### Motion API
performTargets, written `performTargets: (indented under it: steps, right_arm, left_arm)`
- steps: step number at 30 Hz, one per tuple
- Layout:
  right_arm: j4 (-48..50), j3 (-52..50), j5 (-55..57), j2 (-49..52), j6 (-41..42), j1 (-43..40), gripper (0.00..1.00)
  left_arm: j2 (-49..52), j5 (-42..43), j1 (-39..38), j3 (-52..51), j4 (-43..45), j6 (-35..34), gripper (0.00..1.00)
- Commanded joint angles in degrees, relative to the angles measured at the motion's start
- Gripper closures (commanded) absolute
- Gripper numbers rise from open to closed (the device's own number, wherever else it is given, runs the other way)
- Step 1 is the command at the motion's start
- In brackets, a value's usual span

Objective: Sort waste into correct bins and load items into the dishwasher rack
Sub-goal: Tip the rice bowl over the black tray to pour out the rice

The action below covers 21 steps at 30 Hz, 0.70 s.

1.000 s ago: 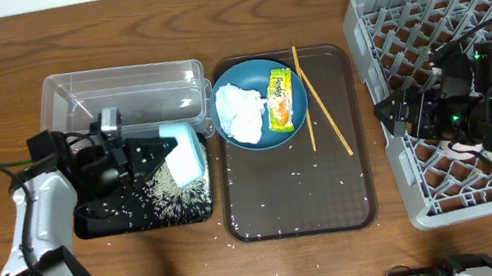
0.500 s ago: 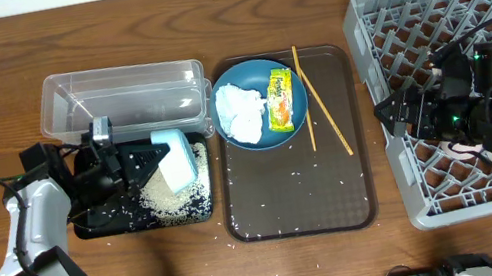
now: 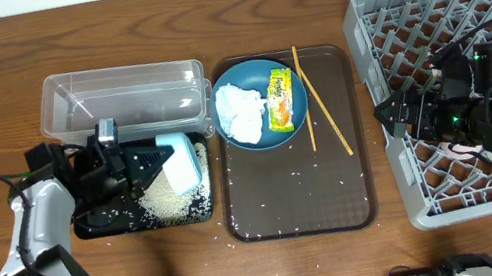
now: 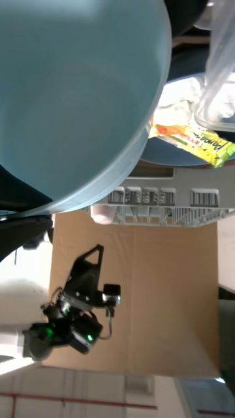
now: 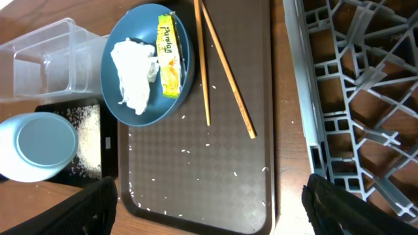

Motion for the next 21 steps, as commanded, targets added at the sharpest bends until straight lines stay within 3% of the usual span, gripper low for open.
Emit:
performTargets:
  steps: [1,2,4,5,7,10,15,18,21]
  right_arm:
    - [0.04,0.81,-0.46,-0.11,0.55,0.83,0.11]
    - [-0.04,0.81,-0.48,-0.11,0.55,0.83,0.11]
    - [-0.15,0.81,-0.46,-0.11,0.52,0.83,0.11]
    - [-0.11,0.81,-0.46,-0.11,0.55,0.83,0.1]
    - [-0.02,0.81,-0.46,-0.11,0.55,0.83,0.1]
    - [-0.37,0.81,-0.46,-0.11,-0.09,0.83,0.1]
    - [-0.26,0.81,-0.48,-0.11,-0.55,0.83,0.1]
    - [-0.22,0.81,-0.48,-0.11,-0.55,0.83,0.09]
    - [-0.09,0.81,-0.46,-0.11,-0.52,0.83,0.09]
  left_arm:
    - [0.35,-1.62,-0.22,-0.11,0.42,-3.28,0.94]
    - [0.33,4.09,-0.33,-0.22,0.22,-2.47,0.94]
    - [0.11,4.11,-0.61,-0.07,1.57,1.42,0.94]
    - [0.13,-2.86,-0.57,-0.07,2.75,1.46,0.94]
    - [0.2,-14.51,-0.46,-0.07,2.23,-7.04,0.94]
    - [-0.59,-4.76,-2.8,-0.07,-2.93,1.57,0.94]
    - [-7.34,-8.41,-10.34,0.52,-4.0,1.2,0.94]
    - [-13.68,-18.38,-16.26,2.82,-2.64,-4.61,0.94]
    - [-21.18,-38.21,-25.79,4.48,0.11,-10.78,0.94]
